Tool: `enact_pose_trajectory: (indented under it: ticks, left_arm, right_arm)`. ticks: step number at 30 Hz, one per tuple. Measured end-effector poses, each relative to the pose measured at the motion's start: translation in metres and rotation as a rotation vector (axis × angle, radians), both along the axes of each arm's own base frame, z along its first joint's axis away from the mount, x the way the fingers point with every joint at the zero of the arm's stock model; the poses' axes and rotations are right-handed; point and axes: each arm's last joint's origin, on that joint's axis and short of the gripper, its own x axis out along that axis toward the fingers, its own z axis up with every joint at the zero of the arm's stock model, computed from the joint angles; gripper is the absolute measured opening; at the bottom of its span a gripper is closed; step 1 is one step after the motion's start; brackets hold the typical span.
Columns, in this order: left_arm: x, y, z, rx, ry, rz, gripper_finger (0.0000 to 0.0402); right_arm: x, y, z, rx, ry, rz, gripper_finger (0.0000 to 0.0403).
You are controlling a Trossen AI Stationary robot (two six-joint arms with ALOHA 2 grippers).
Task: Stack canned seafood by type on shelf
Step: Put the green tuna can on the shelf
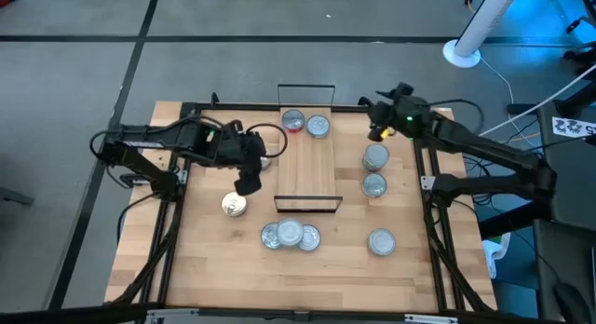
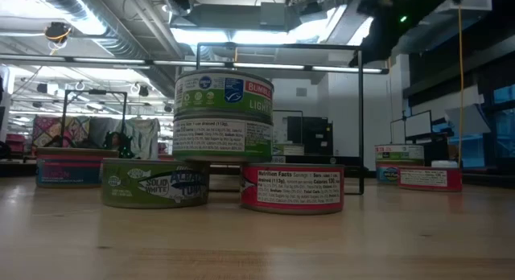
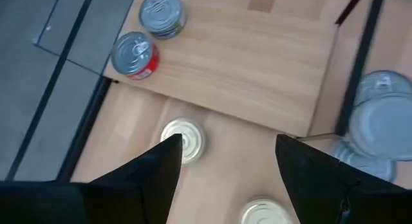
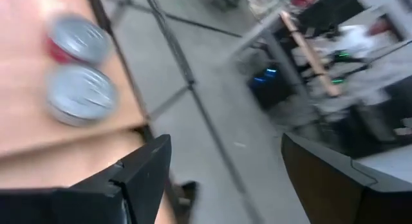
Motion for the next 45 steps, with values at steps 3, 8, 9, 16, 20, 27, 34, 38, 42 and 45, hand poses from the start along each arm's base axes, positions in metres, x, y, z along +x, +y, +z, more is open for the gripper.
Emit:
enact_pose_trajectory:
  ticks: [3,8,9,16,20,27,34,38,42,45]
  left_arm:
    - [0.003,-0.011,0.002,-0.023,-0.056,-0.015,0.0246]
    - [0.014,-0.032,0.006,-0.057,-0.183,-0.068,0.0246]
    - [0.017,-0.037,0.006,-0.063,-0.201,-0.082,0.0246]
    - [0.035,-0.075,-0.01,-0.071,-0.205,-0.193,0.0246]
    - [0.046,-0.098,-0.03,-0.059,-0.144,-0.247,0.0246]
    - [0.062,-0.134,-0.067,-0.032,-0.041,-0.325,0.0246]
    - [0.069,-0.161,-0.096,-0.009,0.034,-0.38,0.0246]
    - [0.074,-0.172,-0.112,-0.001,0.059,-0.393,0.0246]
    - [0.08,-0.177,-0.126,0.006,0.087,-0.389,0.0246]
    - [0.084,-0.177,-0.136,0.021,0.119,-0.391,0.0246]
  right_arm:
    - [-0.015,0.012,0.006,0.14,-0.121,0.104,0.0293]
    - [-0.028,0.03,0.011,0.425,-0.255,0.36,0.0293]
    - [-0.029,0.033,0.01,0.479,-0.265,0.41,0.0293]
    - [-0.026,0.05,0.006,0.706,-0.263,0.538,0.0293]
    - [-0.019,0.07,0.005,0.72,-0.218,0.633,0.0293]
    - [0.001,0.116,0.002,0.665,-0.175,0.716,0.0293]
    - [0.031,0.172,-0.013,0.588,-0.116,0.821,0.0293]
    - [0.047,0.2,-0.032,0.552,-0.054,0.853,0.0293]
    - [0.062,0.224,-0.055,0.507,0.027,0.886,0.0293]
    - [0.073,0.24,-0.073,0.416,0.063,0.898,0.0293]
